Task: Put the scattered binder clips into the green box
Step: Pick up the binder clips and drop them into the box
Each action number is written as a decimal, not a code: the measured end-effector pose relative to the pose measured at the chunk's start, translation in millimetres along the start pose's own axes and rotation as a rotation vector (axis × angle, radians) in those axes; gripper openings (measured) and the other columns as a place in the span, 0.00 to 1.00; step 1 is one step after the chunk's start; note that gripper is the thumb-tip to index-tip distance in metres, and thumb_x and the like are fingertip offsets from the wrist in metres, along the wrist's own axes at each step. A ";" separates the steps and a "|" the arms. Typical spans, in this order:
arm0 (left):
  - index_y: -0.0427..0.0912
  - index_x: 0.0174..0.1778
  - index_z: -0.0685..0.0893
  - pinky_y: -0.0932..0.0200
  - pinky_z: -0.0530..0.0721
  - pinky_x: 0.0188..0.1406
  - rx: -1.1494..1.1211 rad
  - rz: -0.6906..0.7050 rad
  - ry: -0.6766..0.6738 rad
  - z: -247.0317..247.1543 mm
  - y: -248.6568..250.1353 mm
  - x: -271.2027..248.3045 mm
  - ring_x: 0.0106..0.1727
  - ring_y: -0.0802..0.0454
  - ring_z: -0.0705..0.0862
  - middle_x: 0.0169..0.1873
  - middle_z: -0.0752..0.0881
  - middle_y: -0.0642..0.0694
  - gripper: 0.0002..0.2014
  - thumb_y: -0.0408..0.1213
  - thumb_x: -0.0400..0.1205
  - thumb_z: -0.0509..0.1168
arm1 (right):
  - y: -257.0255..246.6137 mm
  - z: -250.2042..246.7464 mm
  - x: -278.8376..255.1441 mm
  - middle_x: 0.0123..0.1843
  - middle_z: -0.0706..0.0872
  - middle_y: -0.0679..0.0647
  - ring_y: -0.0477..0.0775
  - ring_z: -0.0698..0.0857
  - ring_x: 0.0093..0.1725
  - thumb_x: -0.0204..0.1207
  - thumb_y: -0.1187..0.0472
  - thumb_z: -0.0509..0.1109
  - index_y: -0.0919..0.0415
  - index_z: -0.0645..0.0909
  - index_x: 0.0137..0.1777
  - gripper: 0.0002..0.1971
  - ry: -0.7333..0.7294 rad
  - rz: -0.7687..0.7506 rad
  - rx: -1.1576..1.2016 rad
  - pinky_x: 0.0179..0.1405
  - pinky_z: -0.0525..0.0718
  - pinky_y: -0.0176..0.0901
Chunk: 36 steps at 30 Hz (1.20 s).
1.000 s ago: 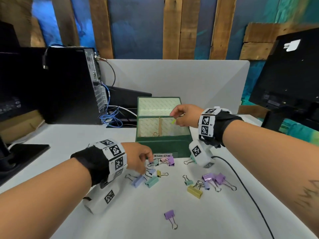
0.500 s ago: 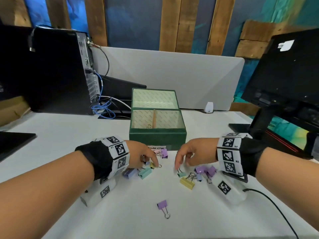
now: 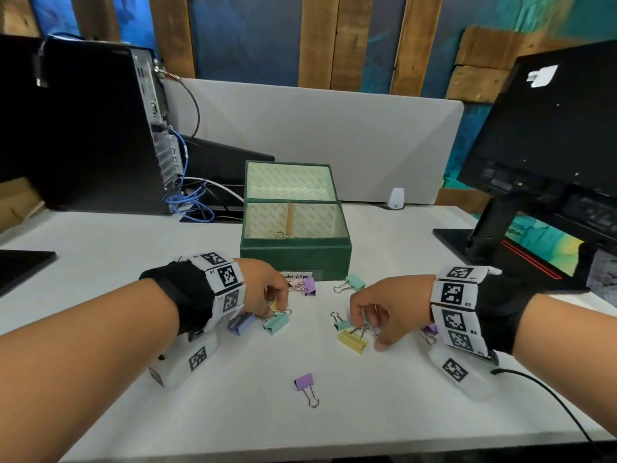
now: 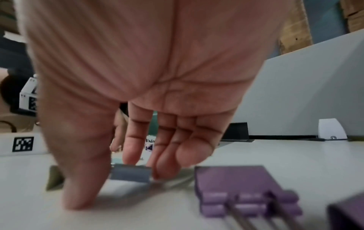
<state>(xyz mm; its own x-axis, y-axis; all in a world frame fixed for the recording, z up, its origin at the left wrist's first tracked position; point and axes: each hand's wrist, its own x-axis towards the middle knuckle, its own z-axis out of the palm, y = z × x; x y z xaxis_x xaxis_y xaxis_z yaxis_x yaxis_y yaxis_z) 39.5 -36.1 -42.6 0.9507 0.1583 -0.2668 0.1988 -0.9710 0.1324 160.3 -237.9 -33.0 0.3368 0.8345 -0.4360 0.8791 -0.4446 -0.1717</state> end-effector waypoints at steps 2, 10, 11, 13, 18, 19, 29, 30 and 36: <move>0.53 0.48 0.85 0.75 0.69 0.30 0.006 -0.001 0.008 0.7 0.0 0.4 0.36 0.62 0.76 0.38 0.78 0.58 0.09 0.35 0.75 0.71 | -0.4 2.2 1.7 0.45 0.80 0.45 0.46 0.79 0.41 0.69 0.56 0.76 0.44 0.77 0.50 0.13 0.025 -0.005 -0.009 0.46 0.79 0.38; 0.54 0.57 0.80 0.72 0.74 0.36 -0.086 0.005 0.025 3.4 -1.2 0.7 0.34 0.61 0.76 0.40 0.79 0.57 0.15 0.36 0.76 0.71 | -1.7 -12.7 2.7 0.45 0.81 0.49 0.50 0.79 0.42 0.70 0.64 0.72 0.44 0.76 0.49 0.14 0.161 0.032 0.079 0.53 0.83 0.46; 0.57 0.59 0.80 0.71 0.75 0.37 -0.097 0.013 0.035 3.4 -0.8 0.3 0.35 0.61 0.76 0.40 0.80 0.57 0.17 0.36 0.76 0.71 | -3.3 -15.2 4.7 0.44 0.80 0.49 0.50 0.78 0.42 0.70 0.64 0.72 0.45 0.77 0.50 0.14 0.178 0.021 0.078 0.52 0.82 0.46; 0.61 0.61 0.80 0.70 0.75 0.38 -0.082 0.039 0.074 2.6 0.5 -1.1 0.36 0.61 0.76 0.42 0.80 0.57 0.18 0.37 0.77 0.69 | -8.6 -17.3 10.1 0.43 0.79 0.48 0.48 0.77 0.39 0.71 0.63 0.73 0.44 0.79 0.50 0.13 0.187 0.001 0.090 0.46 0.80 0.41; 0.60 0.64 0.81 0.70 0.73 0.38 0.052 0.091 0.016 -0.3 5.6 0.9 0.46 0.55 0.77 0.47 0.78 0.53 0.18 0.38 0.80 0.64 | -24.4 -17.3 21.2 0.44 0.79 0.48 0.42 0.80 0.32 0.71 0.61 0.75 0.48 0.83 0.54 0.12 0.084 -0.036 0.128 0.36 0.79 0.30; 0.59 0.64 0.81 0.69 0.74 0.39 0.061 0.090 0.000 -0.3 6.4 2.0 0.47 0.55 0.77 0.47 0.78 0.53 0.18 0.37 0.80 0.64 | -26.3 -17.1 23.5 0.47 0.82 0.50 0.43 0.81 0.33 0.72 0.61 0.75 0.49 0.83 0.55 0.12 0.052 -0.037 0.113 0.37 0.80 0.31; 0.50 0.62 0.83 0.74 0.70 0.36 0.071 0.037 0.044 3.2 2.6 8.8 0.49 0.57 0.77 0.54 0.83 0.53 0.15 0.40 0.78 0.68 | -34.3 -13.4 35.8 0.43 0.83 0.49 0.50 0.81 0.41 0.71 0.58 0.75 0.52 0.83 0.53 0.11 -0.013 0.005 -0.050 0.38 0.76 0.35; 0.49 0.62 0.82 0.75 0.68 0.35 0.072 0.030 0.043 4.0 2.5 9.6 0.47 0.58 0.76 0.50 0.81 0.54 0.15 0.41 0.78 0.69 | -35.0 -13.0 37.3 0.43 0.82 0.49 0.50 0.80 0.41 0.71 0.58 0.75 0.52 0.83 0.52 0.10 -0.001 0.004 -0.081 0.37 0.75 0.35; 0.49 0.47 0.79 0.72 0.68 0.30 0.030 0.014 0.059 4.5 -1.0 10.6 0.37 0.58 0.75 0.44 0.78 0.55 0.09 0.40 0.75 0.72 | -32.7 -15.5 46.4 0.40 0.81 0.47 0.49 0.79 0.40 0.71 0.61 0.74 0.54 0.85 0.51 0.09 0.031 0.001 -0.120 0.35 0.74 0.34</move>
<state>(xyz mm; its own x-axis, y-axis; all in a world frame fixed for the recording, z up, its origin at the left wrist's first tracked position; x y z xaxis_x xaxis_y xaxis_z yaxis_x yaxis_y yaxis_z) 48.2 -34.3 -49.9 0.9659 0.1536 -0.2084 0.1787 -0.9780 0.1074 152.4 -179.5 -33.9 0.3461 0.8446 -0.4085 0.9124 -0.4045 -0.0633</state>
